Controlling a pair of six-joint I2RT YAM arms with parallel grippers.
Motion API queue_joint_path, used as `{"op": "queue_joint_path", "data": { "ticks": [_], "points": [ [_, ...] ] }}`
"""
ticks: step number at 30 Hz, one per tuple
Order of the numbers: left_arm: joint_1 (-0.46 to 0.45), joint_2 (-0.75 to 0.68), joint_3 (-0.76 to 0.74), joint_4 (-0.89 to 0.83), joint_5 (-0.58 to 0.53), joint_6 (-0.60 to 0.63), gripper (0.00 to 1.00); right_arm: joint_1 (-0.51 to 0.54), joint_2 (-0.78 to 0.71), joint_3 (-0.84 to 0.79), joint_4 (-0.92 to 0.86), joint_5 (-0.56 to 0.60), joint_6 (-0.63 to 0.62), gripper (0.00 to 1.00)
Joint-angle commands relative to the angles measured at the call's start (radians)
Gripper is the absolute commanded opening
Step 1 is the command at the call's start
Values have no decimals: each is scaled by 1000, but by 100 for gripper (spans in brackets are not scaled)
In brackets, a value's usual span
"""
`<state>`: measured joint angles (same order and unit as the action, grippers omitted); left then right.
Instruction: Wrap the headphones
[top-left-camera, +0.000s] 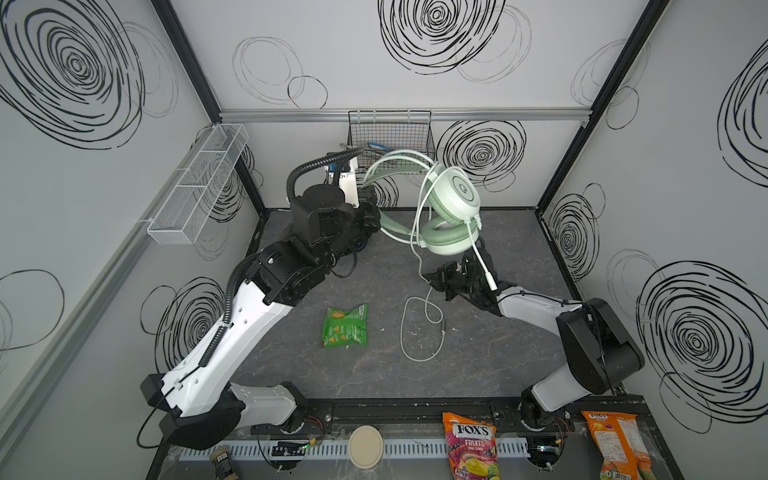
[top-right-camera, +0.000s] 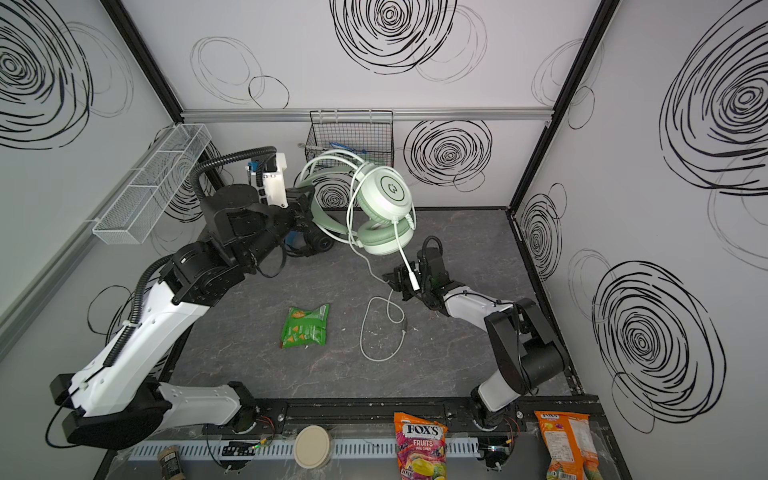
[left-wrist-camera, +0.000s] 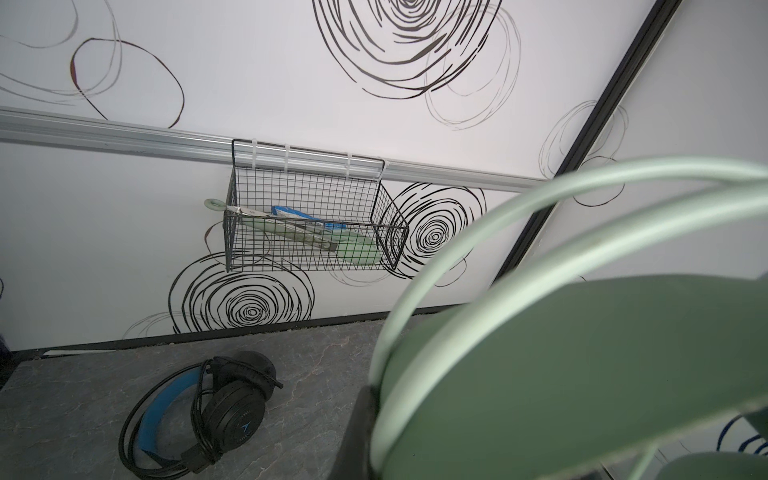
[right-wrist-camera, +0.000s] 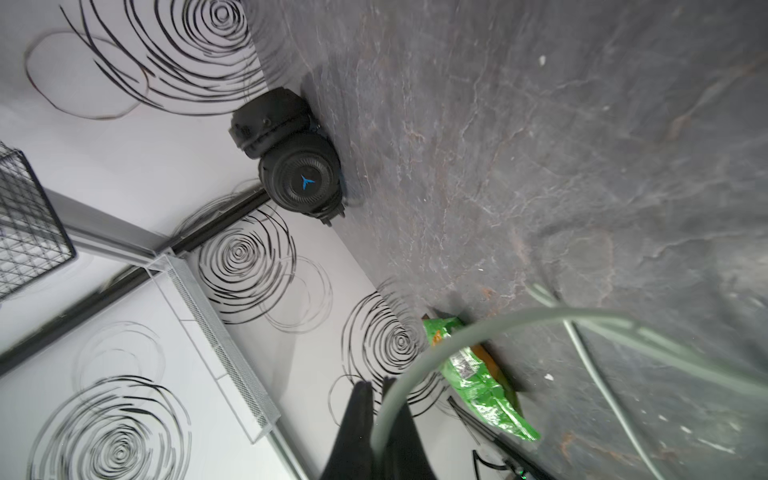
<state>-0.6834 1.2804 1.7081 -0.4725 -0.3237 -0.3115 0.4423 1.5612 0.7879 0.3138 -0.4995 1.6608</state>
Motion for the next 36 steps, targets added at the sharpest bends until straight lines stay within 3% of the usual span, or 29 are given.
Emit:
{"op": "queue_joint_path", "data": {
  "ticks": [1,5,12,19,29,36],
  "points": [
    [39,-67,-24,115,120,-90,0,-44,-23,64,-83,25,-92,0],
    [57,-95,-63,100,200,-95,0,-91,-15,125,-122,32,-172,0],
    [62,-147,-180,62,311,-81,0,-136,-50,315,-247,138,-451,0],
    [68,-177,-295,37,328,-66,0,-136,-187,402,-132,326,-715,0],
    [49,-165,-409,15,361,-17,0,-128,-171,666,-177,319,-1002,0],
    [11,-149,-477,-7,315,11,0,-39,-175,776,-215,291,-1218,0]
  ]
}}
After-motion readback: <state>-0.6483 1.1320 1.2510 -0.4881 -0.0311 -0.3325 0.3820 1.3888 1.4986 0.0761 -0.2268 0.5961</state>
